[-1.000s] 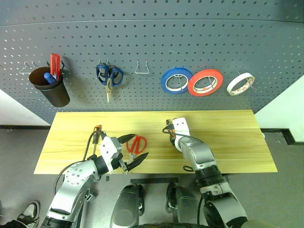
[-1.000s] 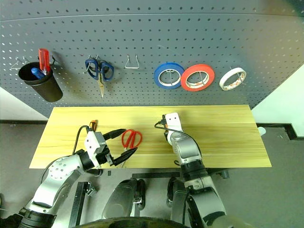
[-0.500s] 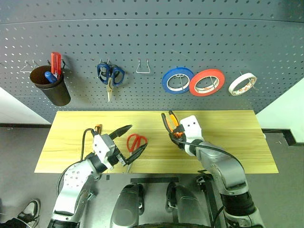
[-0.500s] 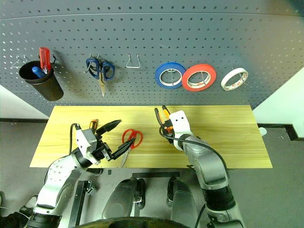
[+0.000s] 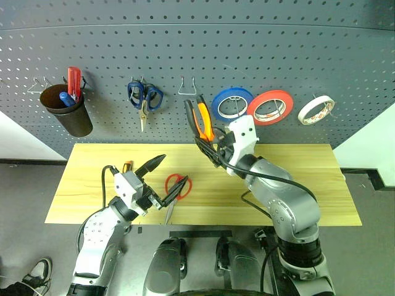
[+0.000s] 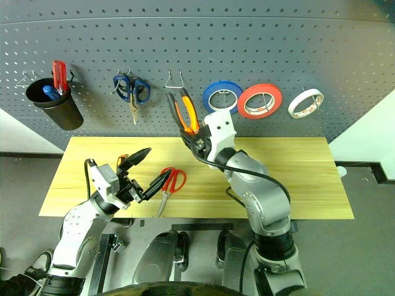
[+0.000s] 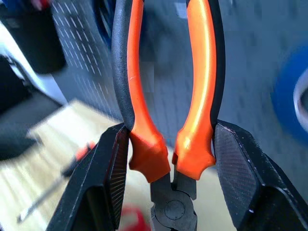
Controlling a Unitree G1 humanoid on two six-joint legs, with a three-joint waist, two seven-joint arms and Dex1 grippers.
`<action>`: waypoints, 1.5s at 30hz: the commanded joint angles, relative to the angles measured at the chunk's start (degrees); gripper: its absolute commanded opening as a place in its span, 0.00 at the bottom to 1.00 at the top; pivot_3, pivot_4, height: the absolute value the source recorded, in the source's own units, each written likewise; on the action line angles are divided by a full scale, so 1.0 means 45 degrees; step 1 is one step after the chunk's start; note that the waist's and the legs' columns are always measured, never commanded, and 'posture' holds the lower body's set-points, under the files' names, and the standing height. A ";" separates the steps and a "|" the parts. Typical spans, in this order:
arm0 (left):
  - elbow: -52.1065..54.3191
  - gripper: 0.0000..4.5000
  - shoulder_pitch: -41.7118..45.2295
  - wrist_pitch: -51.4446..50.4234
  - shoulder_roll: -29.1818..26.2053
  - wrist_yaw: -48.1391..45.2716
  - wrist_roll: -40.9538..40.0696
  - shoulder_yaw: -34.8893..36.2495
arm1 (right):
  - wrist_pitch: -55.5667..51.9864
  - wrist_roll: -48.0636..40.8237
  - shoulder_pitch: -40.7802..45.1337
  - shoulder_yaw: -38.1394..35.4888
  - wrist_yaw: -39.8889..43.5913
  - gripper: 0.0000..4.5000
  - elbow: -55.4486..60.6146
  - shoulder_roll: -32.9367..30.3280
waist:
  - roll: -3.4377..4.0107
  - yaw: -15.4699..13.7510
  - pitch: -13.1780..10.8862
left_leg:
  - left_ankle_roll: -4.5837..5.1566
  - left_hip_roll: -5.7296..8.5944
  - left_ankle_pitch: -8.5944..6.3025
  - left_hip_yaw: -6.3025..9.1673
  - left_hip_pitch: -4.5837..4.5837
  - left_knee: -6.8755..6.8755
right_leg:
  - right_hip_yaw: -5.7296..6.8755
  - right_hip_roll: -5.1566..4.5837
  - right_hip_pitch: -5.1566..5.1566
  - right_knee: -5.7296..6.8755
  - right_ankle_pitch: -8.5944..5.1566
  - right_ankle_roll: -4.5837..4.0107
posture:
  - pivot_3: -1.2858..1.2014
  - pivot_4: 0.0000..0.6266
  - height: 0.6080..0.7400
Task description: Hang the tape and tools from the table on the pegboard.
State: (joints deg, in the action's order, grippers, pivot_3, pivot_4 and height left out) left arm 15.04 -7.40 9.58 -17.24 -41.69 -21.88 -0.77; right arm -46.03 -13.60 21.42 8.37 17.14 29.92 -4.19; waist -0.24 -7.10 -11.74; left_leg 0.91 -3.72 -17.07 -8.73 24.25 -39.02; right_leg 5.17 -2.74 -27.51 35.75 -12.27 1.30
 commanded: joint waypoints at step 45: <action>-0.1076 1.00 0.0980 0.2351 0.1451 0.2778 0.1811 0.0103 | 0.9864 0.3028 0.6793 0.0136 -0.2847 0.50 -0.9535 0.2821 | -0.0006 0.0042 0.0004 | -0.0154 -0.0002 0.0099 -0.0020 -0.0042 -0.0023 | 0.0001 0.0011 0.0015 0.0084 0.0021 -0.0032 | 0.66 0.32 0.93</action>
State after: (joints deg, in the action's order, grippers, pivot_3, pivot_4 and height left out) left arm 9.07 -3.36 18.51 -10.83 -30.10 -14.24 -0.85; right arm -5.22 -0.26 48.92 9.25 4.73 -13.36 7.16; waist -0.27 -6.91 -11.72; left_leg 0.22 -3.73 -16.62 -8.83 24.06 -39.13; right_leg 5.18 -2.69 -27.44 36.13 -12.18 1.16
